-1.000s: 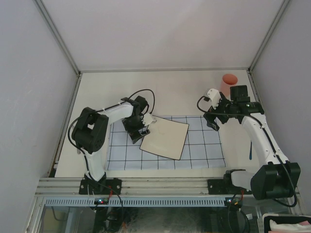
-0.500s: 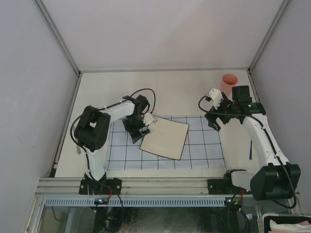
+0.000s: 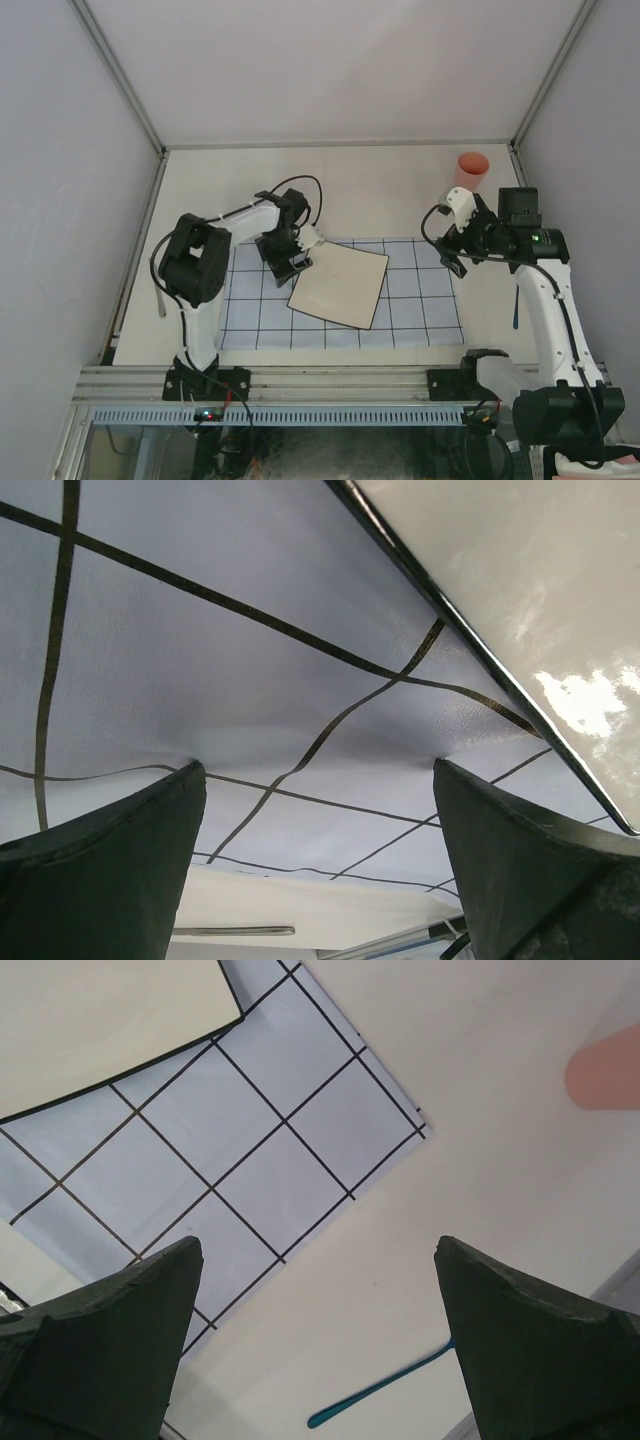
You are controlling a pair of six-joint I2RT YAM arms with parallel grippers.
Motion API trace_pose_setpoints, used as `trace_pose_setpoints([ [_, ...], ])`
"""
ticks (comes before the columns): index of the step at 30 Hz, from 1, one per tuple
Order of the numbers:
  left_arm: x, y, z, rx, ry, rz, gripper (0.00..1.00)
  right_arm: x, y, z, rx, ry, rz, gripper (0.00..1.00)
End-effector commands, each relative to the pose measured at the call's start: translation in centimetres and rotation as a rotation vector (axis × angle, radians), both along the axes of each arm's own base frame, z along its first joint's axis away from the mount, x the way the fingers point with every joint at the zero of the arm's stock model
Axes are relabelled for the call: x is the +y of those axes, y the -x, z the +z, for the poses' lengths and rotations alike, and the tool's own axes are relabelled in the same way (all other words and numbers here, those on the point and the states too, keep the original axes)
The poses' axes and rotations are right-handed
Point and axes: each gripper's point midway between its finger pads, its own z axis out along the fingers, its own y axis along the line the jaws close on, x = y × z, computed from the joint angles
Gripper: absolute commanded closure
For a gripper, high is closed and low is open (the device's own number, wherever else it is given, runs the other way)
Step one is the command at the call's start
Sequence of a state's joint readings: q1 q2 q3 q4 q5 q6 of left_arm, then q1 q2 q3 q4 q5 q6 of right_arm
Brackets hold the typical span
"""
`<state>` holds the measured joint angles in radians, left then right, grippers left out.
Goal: Set the dinner table for one person
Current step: Adjust the napkin at the center of the board, then adjust the plate on the napkin.
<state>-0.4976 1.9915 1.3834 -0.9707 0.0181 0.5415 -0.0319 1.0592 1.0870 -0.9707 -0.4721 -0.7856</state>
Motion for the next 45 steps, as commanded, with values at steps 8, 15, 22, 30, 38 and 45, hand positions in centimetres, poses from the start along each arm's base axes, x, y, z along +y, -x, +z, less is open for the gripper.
trace_pose_setpoints([
  [8,-2.6,-0.6,2.8,-0.154,0.187,-0.044,0.0,0.4,3.0,1.1,-0.047,-0.044,-0.007,0.0],
  [15,-1.2,1.8,5.1,-0.229,0.187,-0.069,0.0,3.5,4.2,0.9,-0.005,-0.213,0.013,0.0],
  [22,0.2,3.2,5.6,-0.27,0.175,-0.075,0.0,5.7,6.0,-2.1,0.026,-0.063,0.087,0.0],
  [30,1.3,4.7,5.1,-0.315,0.187,-0.058,0.0,8.5,6.9,-1.7,0.022,-0.1,0.181,0.0],
  [38,2.8,6.2,3.1,-0.279,0.134,-0.06,0.0,10.1,5.6,-3.1,0.022,0.034,0.253,0.0],
  [45,2.8,6.1,2.8,-0.271,0.126,-0.075,0.0,11.0,4.7,-2.8,0.015,0.04,0.278,0.0],
])
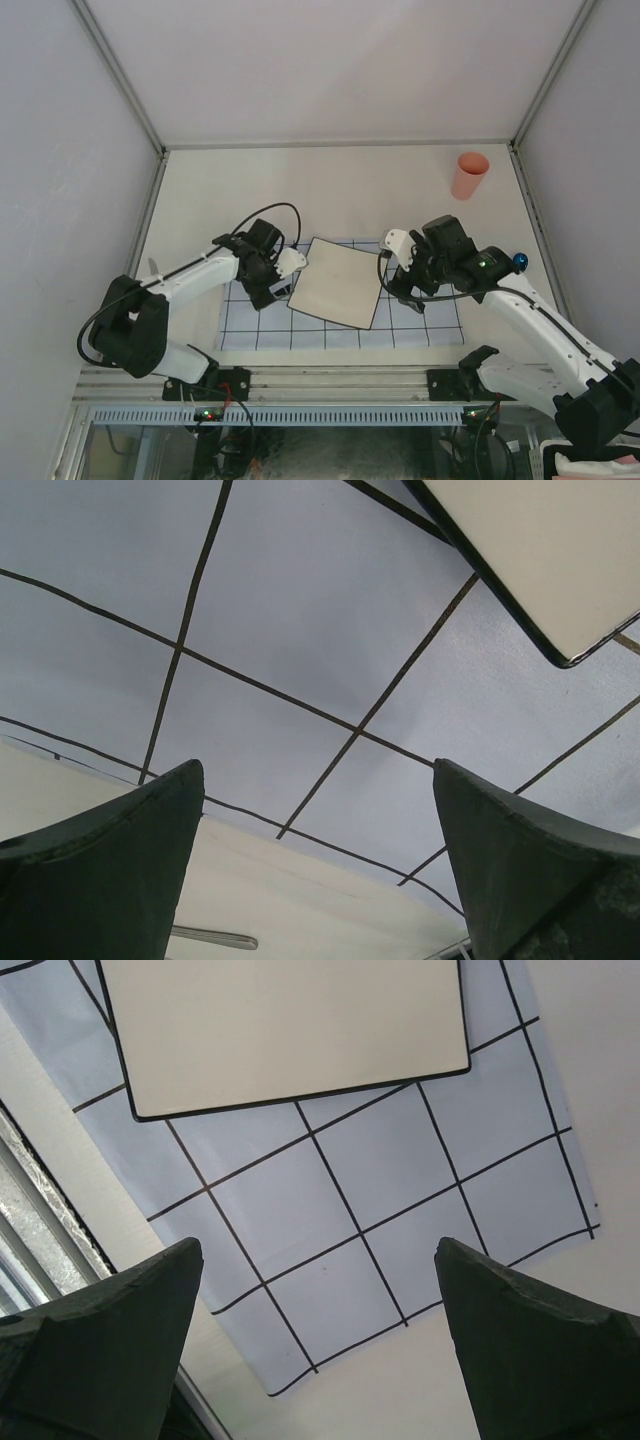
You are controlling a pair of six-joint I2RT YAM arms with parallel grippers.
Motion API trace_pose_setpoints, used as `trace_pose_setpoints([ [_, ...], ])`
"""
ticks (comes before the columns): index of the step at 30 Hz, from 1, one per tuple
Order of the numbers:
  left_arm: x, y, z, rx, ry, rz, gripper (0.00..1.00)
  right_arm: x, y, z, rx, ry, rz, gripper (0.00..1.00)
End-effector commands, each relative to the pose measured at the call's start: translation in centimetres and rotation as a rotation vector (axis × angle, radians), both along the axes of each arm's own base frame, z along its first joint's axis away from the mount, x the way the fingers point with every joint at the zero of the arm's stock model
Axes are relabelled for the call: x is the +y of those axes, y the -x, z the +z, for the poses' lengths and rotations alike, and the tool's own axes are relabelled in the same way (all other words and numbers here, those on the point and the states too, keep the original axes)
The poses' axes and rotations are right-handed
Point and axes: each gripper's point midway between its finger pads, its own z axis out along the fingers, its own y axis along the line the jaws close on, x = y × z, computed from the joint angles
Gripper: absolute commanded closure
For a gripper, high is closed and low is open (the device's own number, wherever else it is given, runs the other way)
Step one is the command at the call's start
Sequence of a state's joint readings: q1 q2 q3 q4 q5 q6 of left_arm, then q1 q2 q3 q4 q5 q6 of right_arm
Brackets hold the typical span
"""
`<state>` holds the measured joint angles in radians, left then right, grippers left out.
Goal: Set the dinner table for one person
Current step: Adjust the plate on the napkin.
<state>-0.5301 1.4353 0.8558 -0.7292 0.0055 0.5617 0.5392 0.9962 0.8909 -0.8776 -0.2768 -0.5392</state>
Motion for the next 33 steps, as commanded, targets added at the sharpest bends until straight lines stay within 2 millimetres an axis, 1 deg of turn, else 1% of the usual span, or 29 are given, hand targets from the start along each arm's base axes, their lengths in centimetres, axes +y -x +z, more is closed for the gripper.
trace_pose_setpoints([
  [1,-0.3,-0.6,0.2,-0.033,0.009,-0.024,0.02,1.2,-2.2,2.6,-0.103,-0.031,0.008,0.0],
  [2,-0.4,-0.6,0.3,-0.036,0.015,-0.024,0.05,1.1,-2.4,2.6,-0.108,-0.025,0.006,0.01],
  [3,-0.4,-0.7,0.5,-0.048,0.025,-0.02,0.09,1.1,-2.5,2.6,-0.113,-0.022,0.005,0.0],
  [5,-0.7,-0.9,1.2,-0.084,0.059,-0.019,0.38,1.1,-2.6,2.7,-0.116,-0.02,0.002,0.0],
  [6,-0.9,-1.0,1.6,-0.099,0.073,-0.024,0.54,1.0,-2.6,2.6,-0.114,-0.021,-0.002,0.0],
  [8,-1.0,-1.0,2.0,-0.1,0.079,-0.041,0.83,1.1,-2.5,2.6,-0.111,-0.024,-0.003,0.0],
  [9,-0.9,-1.1,2.0,-0.098,0.07,-0.048,0.93,1.1,-2.5,2.6,-0.11,-0.025,-0.004,0.0],
  [10,-0.8,-1.2,1.7,-0.094,0.058,-0.053,0.98,1.0,-2.6,2.6,-0.111,-0.024,-0.006,0.0],
  [15,-0.8,-0.9,0.1,-0.004,0.016,-0.072,1.0,0.7,-2.8,2.9,-0.131,-0.016,-0.021,0.0],
  [18,-1.0,-1.4,-1.0,0.022,-0.017,-0.074,1.0,0.6,-2.9,3.1,-0.139,-0.02,-0.025,0.0],
  [25,-1.5,-2.4,-2.4,0.052,-0.053,-0.075,1.0,0.1,-2.9,3.1,-0.152,-0.018,-0.034,0.0],
  [28,-1.4,-2.9,-3.3,0.063,-0.084,-0.072,1.0,-0.1,-3.1,3.3,-0.163,-0.024,-0.038,0.0],
  [33,-1.9,-3.9,-3.8,0.066,-0.09,-0.075,1.0,-0.5,-3.4,3.2,-0.165,-0.018,-0.034,0.0],
])
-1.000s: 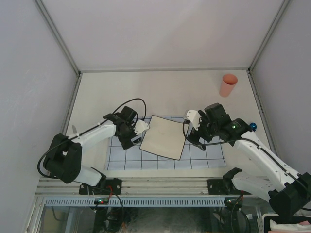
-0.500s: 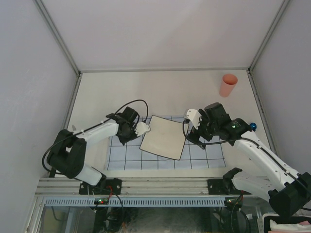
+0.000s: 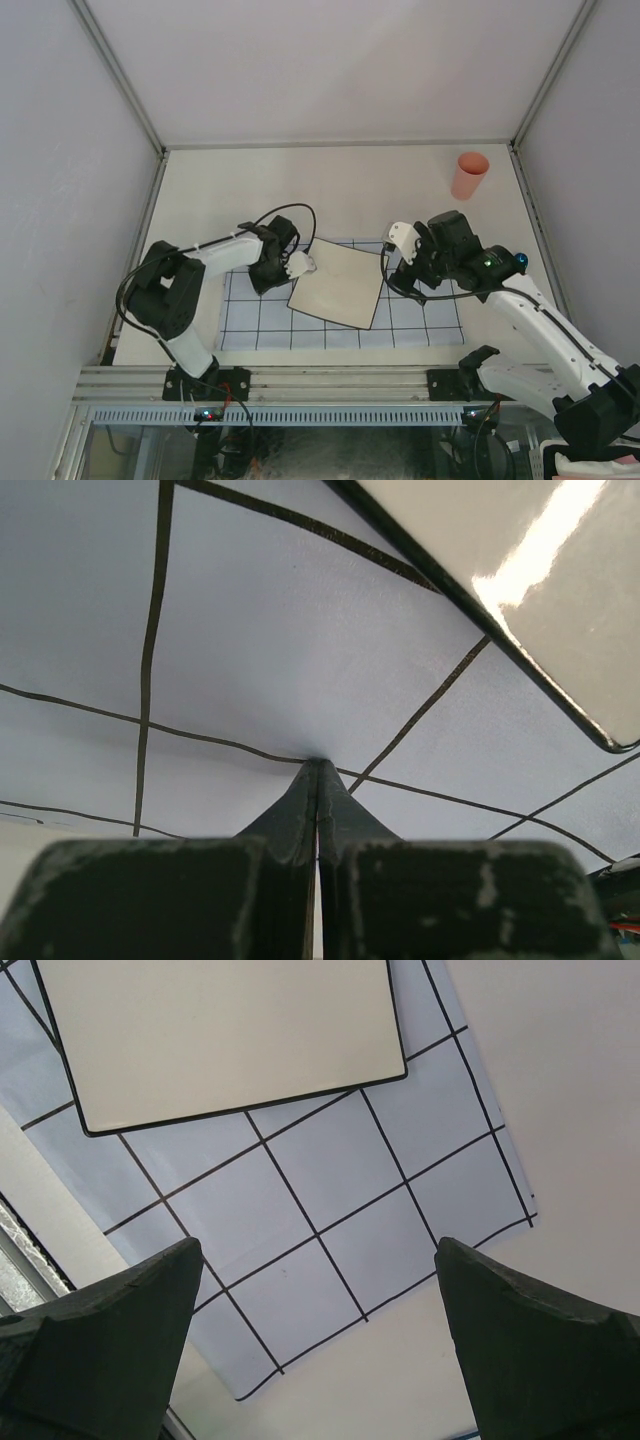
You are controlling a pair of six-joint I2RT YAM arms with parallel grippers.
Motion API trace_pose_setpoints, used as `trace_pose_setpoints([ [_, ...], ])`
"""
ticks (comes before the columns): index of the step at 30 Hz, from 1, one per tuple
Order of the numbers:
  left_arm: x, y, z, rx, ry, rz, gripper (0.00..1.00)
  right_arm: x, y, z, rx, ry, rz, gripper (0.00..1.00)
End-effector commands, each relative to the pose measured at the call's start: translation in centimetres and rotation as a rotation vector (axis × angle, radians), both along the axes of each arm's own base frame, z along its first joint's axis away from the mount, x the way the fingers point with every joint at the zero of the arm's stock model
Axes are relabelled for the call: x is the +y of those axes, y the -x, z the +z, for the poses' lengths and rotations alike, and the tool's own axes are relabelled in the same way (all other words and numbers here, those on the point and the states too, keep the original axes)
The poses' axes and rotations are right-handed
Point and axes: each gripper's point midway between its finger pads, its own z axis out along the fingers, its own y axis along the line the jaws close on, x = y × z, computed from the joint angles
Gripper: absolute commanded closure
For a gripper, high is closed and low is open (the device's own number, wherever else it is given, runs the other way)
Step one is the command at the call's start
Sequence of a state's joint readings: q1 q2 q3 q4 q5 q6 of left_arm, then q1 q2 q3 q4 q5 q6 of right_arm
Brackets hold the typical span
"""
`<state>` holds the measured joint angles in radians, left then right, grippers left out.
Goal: Set the dinner table for one person
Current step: Adjust the plate on the napkin.
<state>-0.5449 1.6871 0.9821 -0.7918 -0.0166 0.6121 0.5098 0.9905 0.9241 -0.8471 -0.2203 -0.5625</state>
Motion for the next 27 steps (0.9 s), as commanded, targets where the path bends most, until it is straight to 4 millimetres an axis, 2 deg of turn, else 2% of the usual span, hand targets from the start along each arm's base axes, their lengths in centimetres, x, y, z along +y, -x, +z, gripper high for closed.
trace_pose_setpoints([
  [1,-1.8,-3.4,-0.8,-0.081,0.034,-0.017,1.0,0.2,-1.3,1.5,-0.068,-0.025,0.01,0.0],
  [13,-2.0,-5.8,-0.7,-0.068,0.044,0.011,1.0,-0.8,-2.2,1.5,-0.079,-0.018,-0.015,0.0],
  [27,-1.9,-6.6,-1.0,-0.062,0.03,0.012,1.0,-1.1,-1.9,1.6,-0.074,-0.023,-0.025,0.0],
])
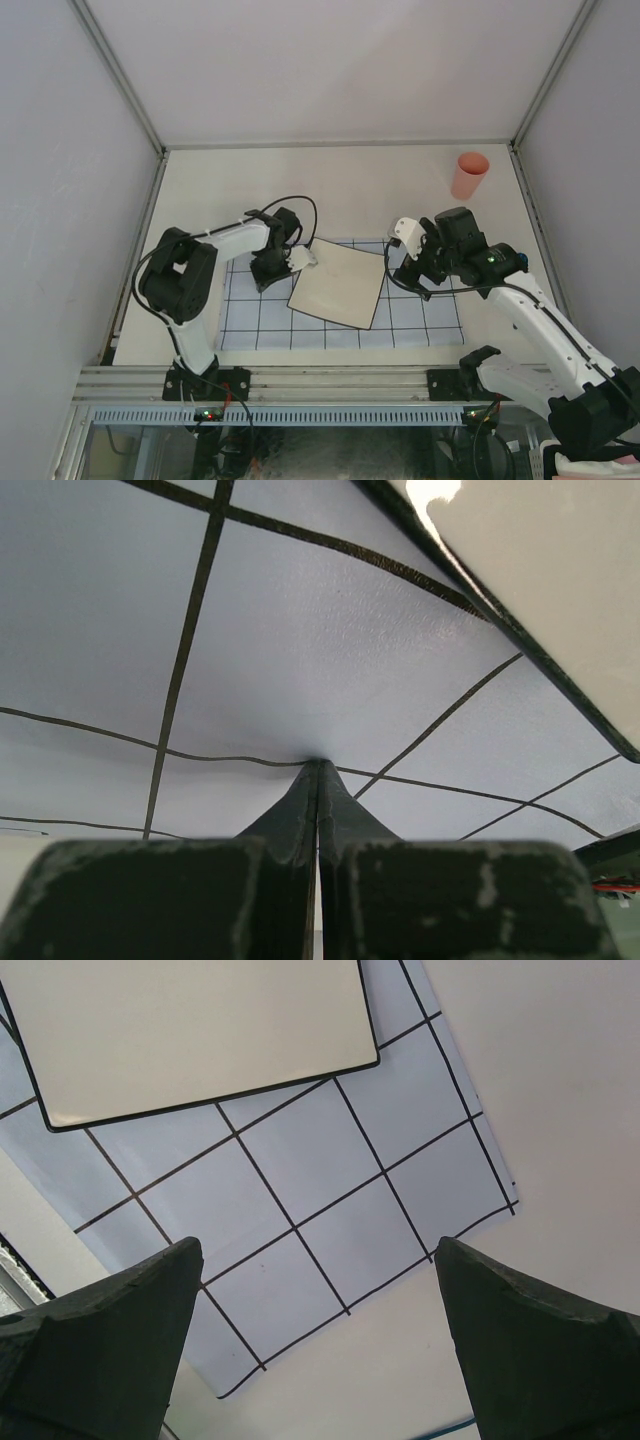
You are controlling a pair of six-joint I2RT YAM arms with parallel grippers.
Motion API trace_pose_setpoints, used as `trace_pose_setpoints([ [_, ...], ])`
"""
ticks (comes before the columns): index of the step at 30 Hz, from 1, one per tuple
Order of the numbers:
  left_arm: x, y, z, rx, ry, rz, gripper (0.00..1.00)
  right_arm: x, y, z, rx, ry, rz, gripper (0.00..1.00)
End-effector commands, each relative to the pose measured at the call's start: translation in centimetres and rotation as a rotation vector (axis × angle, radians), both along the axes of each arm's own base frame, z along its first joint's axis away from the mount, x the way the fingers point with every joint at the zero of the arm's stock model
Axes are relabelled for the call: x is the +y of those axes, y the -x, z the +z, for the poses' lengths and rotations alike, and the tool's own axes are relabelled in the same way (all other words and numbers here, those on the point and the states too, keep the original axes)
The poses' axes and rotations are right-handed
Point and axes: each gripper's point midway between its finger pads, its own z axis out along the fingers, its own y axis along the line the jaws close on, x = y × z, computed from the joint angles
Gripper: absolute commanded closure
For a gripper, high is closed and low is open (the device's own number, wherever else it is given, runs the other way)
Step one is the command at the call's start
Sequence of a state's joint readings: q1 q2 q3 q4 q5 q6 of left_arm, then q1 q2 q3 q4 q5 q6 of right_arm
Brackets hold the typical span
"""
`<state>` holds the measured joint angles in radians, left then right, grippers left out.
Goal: Set the dinner table for one person
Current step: Adjust the plate on the napkin.
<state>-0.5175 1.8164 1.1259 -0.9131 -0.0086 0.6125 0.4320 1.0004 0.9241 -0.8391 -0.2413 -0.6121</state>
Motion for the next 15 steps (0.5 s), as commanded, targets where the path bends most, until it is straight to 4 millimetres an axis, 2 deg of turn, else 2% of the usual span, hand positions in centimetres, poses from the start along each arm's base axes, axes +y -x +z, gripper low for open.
trace_pose_setpoints([
  [1,-2.1,-5.7,-0.9,-0.156,0.075,-0.014,1.0,0.3,-0.6,1.6,-0.053,-0.032,0.005,0.0],
  [4,-2.2,-5.8,-0.9,-0.146,0.077,-0.017,1.0,0.5,-0.1,0.5,-0.003,-0.009,0.041,0.0],
  [9,-2.3,-5.8,-0.9,-0.141,0.077,-0.014,1.0,0.4,1.1,-4.1,0.15,0.074,0.151,0.05],
  [10,-2.2,-5.7,-0.9,-0.141,0.077,-0.014,1.0,0.6,1.3,-4.6,0.175,0.072,0.169,0.14],
  [11,-2.2,-5.7,-0.9,-0.141,0.078,-0.013,1.0,0.9,1.3,-5.1,0.192,0.076,0.18,0.3],
  [12,-2.2,-5.6,-0.9,-0.139,0.077,-0.011,1.0,0.9,1.0,-5.5,0.205,0.093,0.175,0.69],
  [13,-2.2,-5.5,-0.9,-0.142,0.078,-0.009,1.0,1.0,0.7,-5.8,0.214,0.1,0.166,0.96],
  [14,-2.2,-5.5,-0.8,-0.144,0.08,-0.007,1.0,1.1,0.5,-5.9,0.224,0.092,0.169,1.0],
  [15,-2.1,-5.4,-0.8,-0.143,0.081,-0.005,1.0,1.3,0.7,-6.0,0.239,0.078,0.188,1.0],
])
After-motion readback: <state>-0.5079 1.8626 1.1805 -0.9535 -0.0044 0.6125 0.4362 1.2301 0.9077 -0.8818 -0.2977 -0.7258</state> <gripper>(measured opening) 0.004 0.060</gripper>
